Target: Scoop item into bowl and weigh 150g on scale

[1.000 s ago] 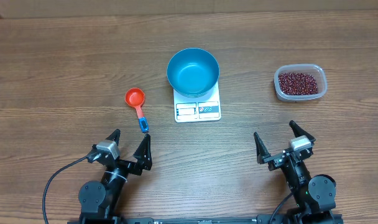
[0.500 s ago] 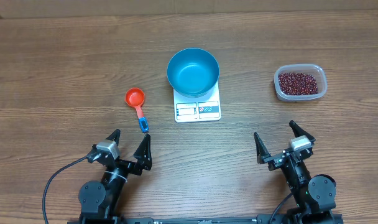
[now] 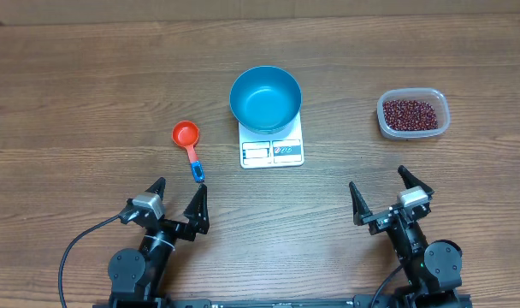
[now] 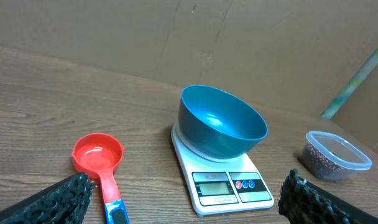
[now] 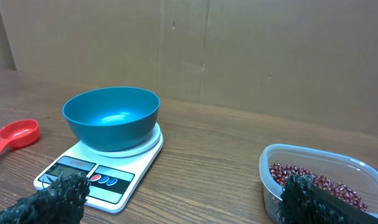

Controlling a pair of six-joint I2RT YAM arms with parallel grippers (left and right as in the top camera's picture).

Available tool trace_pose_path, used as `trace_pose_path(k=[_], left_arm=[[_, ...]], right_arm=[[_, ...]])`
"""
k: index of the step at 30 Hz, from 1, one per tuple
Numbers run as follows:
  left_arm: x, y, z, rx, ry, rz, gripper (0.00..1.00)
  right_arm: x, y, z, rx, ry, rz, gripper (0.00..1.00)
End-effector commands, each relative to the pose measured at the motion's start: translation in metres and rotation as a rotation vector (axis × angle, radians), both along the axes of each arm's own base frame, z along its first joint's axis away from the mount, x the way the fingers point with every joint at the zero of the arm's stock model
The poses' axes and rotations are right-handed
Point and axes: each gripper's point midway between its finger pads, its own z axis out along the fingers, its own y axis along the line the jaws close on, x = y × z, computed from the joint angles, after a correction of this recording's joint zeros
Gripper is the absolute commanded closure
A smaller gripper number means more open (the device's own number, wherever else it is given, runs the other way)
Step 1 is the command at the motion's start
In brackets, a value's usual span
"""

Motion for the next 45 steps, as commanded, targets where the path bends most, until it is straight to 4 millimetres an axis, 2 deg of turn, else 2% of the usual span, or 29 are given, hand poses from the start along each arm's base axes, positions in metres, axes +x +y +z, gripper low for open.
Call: trace_pose_path(k=[1, 34, 45], left_arm=[[0.000, 0.001, 0.000, 0.022, -0.012, 0.002, 0.00], [0.000, 0.001, 0.000, 0.022, -0.012, 0.003, 0.00], [0.003, 0.013, 0.000, 0.026, -0.010, 0.076, 0.00]], right_arm=[[0.001, -0.003, -0.001, 0.007, -0.005, -0.016, 0.00], [0.001, -0.003, -0.001, 0.007, -0.005, -0.016, 0.00], [0.001, -0.003, -0.001, 0.007, -0.005, -0.016, 0.00]])
